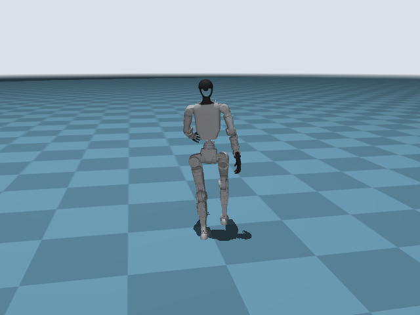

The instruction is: Walk

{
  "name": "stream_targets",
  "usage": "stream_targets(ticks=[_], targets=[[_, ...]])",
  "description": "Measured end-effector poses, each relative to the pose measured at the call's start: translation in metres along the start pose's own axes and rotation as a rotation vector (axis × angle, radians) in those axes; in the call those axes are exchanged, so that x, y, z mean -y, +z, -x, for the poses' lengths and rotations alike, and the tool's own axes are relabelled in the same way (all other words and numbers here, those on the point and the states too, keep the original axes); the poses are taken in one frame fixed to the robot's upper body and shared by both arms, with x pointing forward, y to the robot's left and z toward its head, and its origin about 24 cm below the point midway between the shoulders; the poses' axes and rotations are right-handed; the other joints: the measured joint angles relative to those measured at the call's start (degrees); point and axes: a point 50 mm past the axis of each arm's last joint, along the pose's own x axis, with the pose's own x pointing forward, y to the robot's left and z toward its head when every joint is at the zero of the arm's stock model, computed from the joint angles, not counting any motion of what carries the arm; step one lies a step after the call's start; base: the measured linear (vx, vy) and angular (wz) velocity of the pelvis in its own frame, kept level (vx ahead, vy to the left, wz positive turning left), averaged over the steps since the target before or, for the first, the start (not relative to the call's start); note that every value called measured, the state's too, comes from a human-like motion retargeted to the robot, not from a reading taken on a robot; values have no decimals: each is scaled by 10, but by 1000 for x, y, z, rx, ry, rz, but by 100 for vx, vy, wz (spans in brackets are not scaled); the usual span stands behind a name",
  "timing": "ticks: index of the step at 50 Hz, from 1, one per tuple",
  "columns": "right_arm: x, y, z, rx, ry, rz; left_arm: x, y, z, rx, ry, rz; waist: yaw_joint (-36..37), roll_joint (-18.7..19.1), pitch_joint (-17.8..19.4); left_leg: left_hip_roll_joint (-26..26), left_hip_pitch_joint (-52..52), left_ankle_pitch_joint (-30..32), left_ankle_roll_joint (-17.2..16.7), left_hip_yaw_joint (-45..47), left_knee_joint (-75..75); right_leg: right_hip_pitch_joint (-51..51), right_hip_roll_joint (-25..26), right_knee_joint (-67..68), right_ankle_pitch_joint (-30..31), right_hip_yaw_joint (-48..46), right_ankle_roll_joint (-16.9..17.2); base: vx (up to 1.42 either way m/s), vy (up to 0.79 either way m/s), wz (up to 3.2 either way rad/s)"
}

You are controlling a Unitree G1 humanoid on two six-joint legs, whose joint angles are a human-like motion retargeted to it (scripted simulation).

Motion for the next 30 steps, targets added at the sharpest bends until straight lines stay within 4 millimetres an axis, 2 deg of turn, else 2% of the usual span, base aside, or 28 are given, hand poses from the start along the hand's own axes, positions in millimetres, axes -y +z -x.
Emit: stream_targets(ticks=[2,4,5,8,10,12,13,15,18,21,24,27,30], targets=[[-1,-13,3,-36,-6,-1,-1,8,-1,50,2,-7,2,-2,-2,2,4,-18,-7,-2,47,-3,15,-25,-3,12,4,0,-5,33],[1,-18,4,-46,-22,3,-1,6,3,59,3,-14,7,7,-7,14,7,-32,-18,-8,106,5,35,-20,6,8,-2,3,-6,26],[3,-18,4,-44,-36,6,1,1,6,47,1,-17,10,13,-9,22,8,-36,-26,-11,140,11,46,-9,12,4,-6,3,-6,24],[8,1,1,16,-96,1,12,-37,27,-93,-29,-23,19,39,-10,56,-10,2,-61,-8,281,33,80,38,12,-15,-32,2,-6,23],[15,29,-3,95,-144,-8,24,-68,47,-230,-72,-35,25,64,-12,92,-52,65,-90,-2,396,47,106,47,2,-33,-57,-1,-5,25],[22,66,-4,211,-186,-11,36,-100,71,-383,-137,-64,35,73,-18,121,-111,121,-97,17,496,57,117,46,-18,-37,-75,-2,-4,33],[27,88,-3,280,-206,-11,41,-114,84,-459,-172,-81,40,73,-21,136,-144,133,-90,30,539,63,119,40,-26,-37,-80,-2,-5,41],[35,134,5,433,-241,-15,47,-139,111,-597,-237,-116,49,67,-26,166,-210,124,-61,56,606,81,118,19,-39,-31,-82,-2,-5,48],[48,200,28,674,-283,-48,46,-167,148,-749,-297,-153,66,51,-28,190,-296,75,-21,84,628,123,113,-24,-51,-20,-75,-2,-3,45],[58,251,59,889,-317,-83,40,-185,180,-855,-308,-152,82,36,-26,189,-357,42,-6,98,560,170,106,-62,-56,-9,-65,0,-1,34],[65,289,91,1071,-339,-106,33,-197,207,-934,-281,-122,93,24,-23,170,-388,36,-11,104,414,215,95,-98,-57,-3,-57,4,2,27],[67,316,118,1211,-347,-115,27,-205,226,-995,-228,-79,94,8,-25,134,-389,61,-26,110,210,250,71,-134,-55,-4,-48,10,3,40],[64,327,131,1278,-343,-117,25,-209,240,-1040,-178,-40,93,1,-33,110,-387,76,-36,115,80,256,55,-118,-70,-8,-42,17,5,49]])
